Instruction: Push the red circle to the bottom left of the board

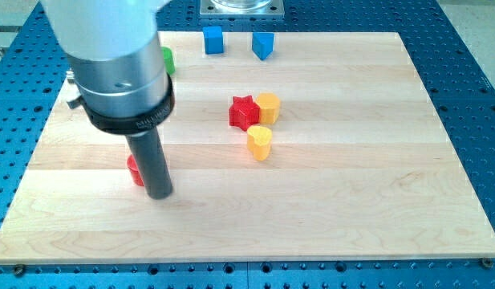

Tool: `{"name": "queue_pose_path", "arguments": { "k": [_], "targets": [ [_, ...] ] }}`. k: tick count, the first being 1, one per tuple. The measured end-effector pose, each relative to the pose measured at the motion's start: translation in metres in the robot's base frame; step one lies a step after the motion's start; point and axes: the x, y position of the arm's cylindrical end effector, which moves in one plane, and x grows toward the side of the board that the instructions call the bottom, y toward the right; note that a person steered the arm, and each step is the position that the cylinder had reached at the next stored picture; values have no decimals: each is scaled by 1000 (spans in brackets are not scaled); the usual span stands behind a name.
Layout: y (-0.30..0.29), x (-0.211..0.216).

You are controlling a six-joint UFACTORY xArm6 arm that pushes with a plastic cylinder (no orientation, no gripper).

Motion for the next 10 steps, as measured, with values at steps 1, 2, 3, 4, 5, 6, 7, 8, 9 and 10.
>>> {"name": "queue_pose_path", "arguments": {
  "k": [1, 2, 3, 4, 5, 6, 7, 8, 9, 10],
  "targets": [
    [13, -57],
    [-41, -16],
    [-37, 16],
    [25, 4],
    [-9, 54],
    [-34, 92],
    [-80, 68],
    [-41, 55],
    [-86, 44],
    [-102, 58]
  ]
}}
